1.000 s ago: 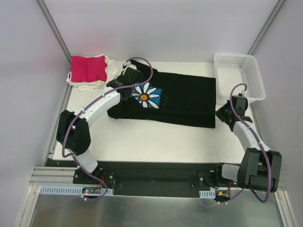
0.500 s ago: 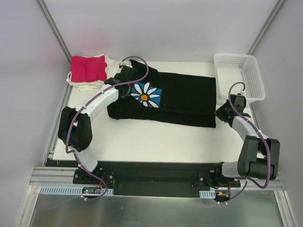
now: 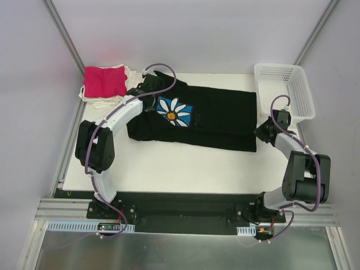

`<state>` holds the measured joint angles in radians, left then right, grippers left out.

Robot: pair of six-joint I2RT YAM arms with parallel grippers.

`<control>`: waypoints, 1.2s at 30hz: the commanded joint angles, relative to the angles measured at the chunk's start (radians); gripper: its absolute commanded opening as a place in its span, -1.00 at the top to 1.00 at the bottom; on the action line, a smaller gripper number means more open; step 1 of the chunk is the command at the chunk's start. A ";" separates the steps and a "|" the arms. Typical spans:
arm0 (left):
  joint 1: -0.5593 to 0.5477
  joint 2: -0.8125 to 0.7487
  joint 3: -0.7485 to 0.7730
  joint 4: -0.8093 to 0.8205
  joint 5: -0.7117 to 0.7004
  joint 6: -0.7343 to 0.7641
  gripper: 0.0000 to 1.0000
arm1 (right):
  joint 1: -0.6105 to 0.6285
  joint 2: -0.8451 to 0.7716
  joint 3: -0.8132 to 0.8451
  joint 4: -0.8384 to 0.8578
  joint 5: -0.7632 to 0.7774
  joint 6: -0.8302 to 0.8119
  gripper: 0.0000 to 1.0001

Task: Fold and stack the t-shirts
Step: Fold the flattened tshirt in 1/3 of the way

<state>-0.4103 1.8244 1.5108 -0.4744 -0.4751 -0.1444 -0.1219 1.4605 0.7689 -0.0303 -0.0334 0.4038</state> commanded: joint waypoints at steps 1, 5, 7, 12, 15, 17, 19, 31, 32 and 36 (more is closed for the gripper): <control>0.010 0.038 0.080 0.016 0.026 -0.009 1.00 | -0.012 0.023 0.041 0.055 0.026 0.000 0.99; 0.010 0.082 0.121 0.028 0.038 -0.014 1.00 | -0.013 0.053 0.044 0.066 0.026 0.004 0.98; 0.010 0.096 0.134 0.033 0.039 -0.008 1.00 | -0.015 0.064 0.049 0.070 0.027 0.009 0.99; 0.010 0.128 0.152 0.051 0.036 0.006 1.00 | -0.018 0.096 0.067 0.079 0.024 0.021 0.98; 0.010 0.148 0.154 0.066 0.020 0.025 1.00 | -0.019 0.112 0.081 0.081 0.024 0.026 0.98; 0.010 0.162 0.157 0.074 0.015 0.037 1.00 | -0.019 0.121 0.087 0.084 0.026 0.026 0.98; 0.011 0.171 0.160 0.088 0.012 0.045 1.00 | -0.019 0.133 0.096 0.084 0.026 0.024 0.99; 0.010 0.265 0.201 0.105 0.004 0.085 1.00 | -0.021 0.176 0.109 0.092 0.024 0.026 0.98; 0.010 0.271 0.200 0.108 0.006 0.085 1.00 | -0.021 0.179 0.112 0.092 0.021 0.027 0.98; 0.008 0.277 0.190 0.120 0.007 0.088 1.00 | -0.021 0.185 0.116 0.093 0.021 0.027 0.98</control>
<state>-0.4103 2.0968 1.6733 -0.3832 -0.4534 -0.0784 -0.1341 1.6424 0.8429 0.0296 -0.0334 0.4194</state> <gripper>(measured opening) 0.014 0.012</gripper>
